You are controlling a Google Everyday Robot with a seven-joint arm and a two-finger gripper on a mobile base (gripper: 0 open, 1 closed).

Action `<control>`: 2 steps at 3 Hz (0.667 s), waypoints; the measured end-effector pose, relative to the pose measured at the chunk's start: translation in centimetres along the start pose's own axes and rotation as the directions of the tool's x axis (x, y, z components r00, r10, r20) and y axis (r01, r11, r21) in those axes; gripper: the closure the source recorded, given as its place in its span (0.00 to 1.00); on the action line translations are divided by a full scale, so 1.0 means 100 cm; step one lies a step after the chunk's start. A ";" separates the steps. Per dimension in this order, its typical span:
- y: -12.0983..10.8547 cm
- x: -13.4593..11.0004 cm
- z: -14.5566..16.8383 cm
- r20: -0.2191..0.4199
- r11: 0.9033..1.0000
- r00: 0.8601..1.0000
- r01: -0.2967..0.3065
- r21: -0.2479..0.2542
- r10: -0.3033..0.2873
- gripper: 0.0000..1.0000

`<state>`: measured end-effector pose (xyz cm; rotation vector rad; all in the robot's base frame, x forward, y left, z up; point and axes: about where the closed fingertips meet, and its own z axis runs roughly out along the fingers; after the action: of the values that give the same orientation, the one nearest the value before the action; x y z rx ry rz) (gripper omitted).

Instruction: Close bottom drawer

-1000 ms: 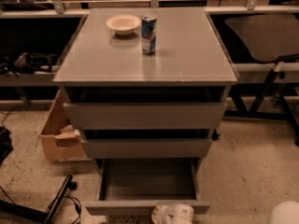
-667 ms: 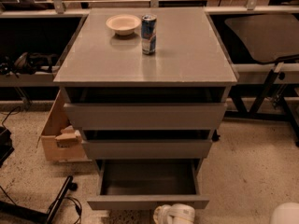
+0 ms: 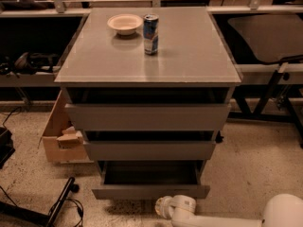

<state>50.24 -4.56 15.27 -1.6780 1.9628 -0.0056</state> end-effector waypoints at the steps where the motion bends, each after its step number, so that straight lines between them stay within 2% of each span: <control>1: -0.045 -0.005 0.014 -0.003 0.999 1.000 0.024 0.027 -0.024 1.00; 2: -0.079 -0.011 0.024 -0.004 0.998 0.999 0.050 0.044 -0.050 1.00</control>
Offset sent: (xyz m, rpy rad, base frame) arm 0.2624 -0.0010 0.0367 -0.0862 -0.1685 0.0419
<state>58.47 -4.46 16.44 -1.6994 1.9085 -0.0700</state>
